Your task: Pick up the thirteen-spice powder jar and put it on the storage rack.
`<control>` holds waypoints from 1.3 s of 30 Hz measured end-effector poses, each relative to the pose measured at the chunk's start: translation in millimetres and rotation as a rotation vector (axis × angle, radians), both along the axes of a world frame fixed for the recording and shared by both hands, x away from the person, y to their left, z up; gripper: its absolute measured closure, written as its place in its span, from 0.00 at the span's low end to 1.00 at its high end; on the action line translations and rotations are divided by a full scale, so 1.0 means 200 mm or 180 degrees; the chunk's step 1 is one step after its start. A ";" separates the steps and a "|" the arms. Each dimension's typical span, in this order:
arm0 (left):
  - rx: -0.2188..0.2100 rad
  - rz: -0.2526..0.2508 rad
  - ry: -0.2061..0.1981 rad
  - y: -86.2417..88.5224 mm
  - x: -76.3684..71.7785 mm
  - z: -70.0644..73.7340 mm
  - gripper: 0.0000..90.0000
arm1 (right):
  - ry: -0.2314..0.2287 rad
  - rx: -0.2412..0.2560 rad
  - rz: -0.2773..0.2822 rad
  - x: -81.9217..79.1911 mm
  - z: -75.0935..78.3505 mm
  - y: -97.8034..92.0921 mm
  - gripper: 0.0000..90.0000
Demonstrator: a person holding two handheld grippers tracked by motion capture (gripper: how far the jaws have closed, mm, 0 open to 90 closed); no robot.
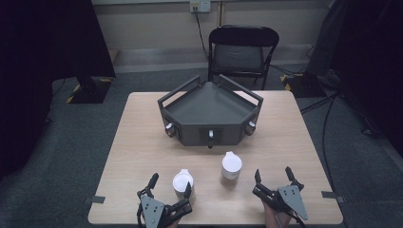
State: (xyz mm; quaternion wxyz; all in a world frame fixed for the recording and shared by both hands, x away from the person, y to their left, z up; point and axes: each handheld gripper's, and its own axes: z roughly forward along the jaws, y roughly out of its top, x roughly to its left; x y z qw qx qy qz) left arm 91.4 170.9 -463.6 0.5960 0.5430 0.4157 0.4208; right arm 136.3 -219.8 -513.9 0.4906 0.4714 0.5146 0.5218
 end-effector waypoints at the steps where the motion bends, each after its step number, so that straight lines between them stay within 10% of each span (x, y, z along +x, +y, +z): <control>1: 0.0014 -0.0011 0.0001 -0.01 0.00 0.00 0.00 | 0.0000 -0.0002 -0.0001 0.00 0.00 0.00 0.00; 20: 0.0157 0.0206 0.0145 -0.17 0.00 -0.08 0.12 | -0.0001 -0.0005 0.0005 0.00 0.00 0.00 0.00; 39: 0.0168 0.0116 0.0455 -0.15 0.04 -0.06 0.29 | -0.0001 -0.0006 0.0012 0.00 0.00 0.00 0.00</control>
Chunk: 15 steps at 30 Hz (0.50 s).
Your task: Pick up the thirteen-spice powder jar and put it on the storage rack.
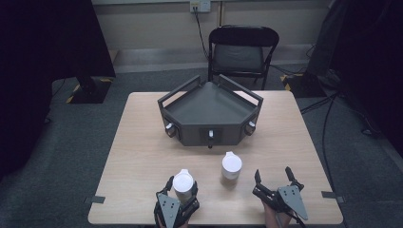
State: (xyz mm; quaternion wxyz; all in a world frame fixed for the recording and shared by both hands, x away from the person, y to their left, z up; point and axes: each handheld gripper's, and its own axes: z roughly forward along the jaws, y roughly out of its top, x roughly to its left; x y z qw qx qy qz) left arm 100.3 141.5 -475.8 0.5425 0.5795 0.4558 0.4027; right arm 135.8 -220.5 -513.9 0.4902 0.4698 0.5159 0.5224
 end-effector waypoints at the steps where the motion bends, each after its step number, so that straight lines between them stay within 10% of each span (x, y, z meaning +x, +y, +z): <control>1: 0.0000 0.0000 0.0000 0.00 0.00 0.00 0.31 | 0.0000 0.0001 0.0000 0.00 0.00 0.00 0.00; 15: -0.0012 -0.0004 -0.0103 0.00 -0.01 -0.04 0.34 | 0.0001 0.0003 0.0000 0.00 0.00 0.00 0.00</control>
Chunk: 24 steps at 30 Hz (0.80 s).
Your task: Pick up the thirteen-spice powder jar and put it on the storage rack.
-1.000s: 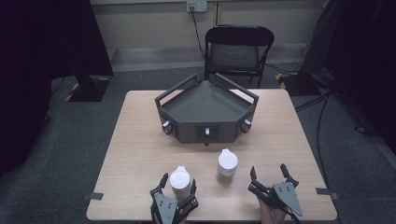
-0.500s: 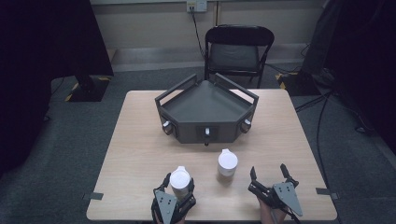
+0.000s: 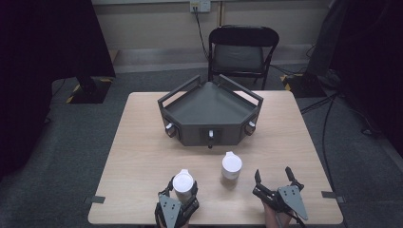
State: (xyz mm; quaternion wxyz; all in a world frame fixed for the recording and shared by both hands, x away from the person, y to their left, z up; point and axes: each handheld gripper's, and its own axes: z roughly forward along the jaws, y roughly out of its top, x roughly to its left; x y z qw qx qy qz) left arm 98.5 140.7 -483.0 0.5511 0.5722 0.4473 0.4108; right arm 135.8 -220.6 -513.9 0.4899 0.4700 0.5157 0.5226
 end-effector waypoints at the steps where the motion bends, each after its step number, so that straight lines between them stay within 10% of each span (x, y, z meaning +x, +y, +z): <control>1: 0.0000 -0.0004 -0.0003 0.00 0.00 0.00 0.34 | 0.0000 0.0000 0.0000 0.00 0.00 0.00 0.00; 24: 0.0017 -0.0257 -0.0064 0.10 0.04 0.03 0.34 | 0.0001 0.0000 -0.0008 0.00 0.00 0.00 0.00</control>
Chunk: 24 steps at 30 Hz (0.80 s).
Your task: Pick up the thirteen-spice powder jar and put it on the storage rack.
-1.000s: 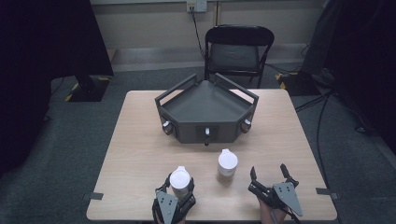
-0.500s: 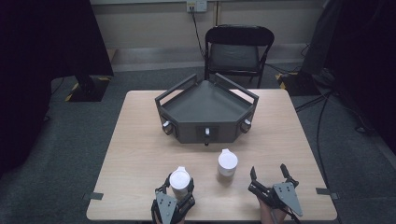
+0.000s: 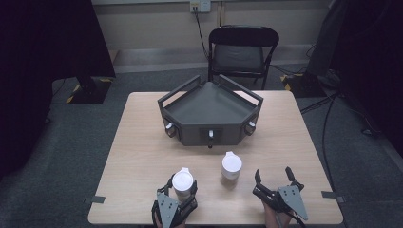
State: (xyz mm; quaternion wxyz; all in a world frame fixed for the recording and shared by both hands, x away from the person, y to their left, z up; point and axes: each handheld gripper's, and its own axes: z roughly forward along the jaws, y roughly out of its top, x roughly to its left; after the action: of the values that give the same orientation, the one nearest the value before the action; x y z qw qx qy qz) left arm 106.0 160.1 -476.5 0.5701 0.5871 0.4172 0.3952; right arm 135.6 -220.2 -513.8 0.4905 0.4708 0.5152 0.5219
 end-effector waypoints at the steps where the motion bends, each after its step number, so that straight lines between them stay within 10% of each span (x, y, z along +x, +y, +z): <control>1: 0.0008 -0.0014 -0.0003 0.01 0.00 0.00 0.34 | 0.0000 0.0001 0.0000 0.00 0.00 0.00 0.00; 24: 0.0025 -0.0257 0.0007 0.09 0.06 0.11 0.34 | -0.0003 -0.0006 -0.0015 0.00 0.00 0.00 0.00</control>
State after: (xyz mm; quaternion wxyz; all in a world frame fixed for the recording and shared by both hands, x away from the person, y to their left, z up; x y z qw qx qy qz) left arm 118.6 177.8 -454.4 0.5829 0.6062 0.3921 0.3729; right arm 135.4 -219.2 -514.0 0.4924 0.4714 0.5143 0.5205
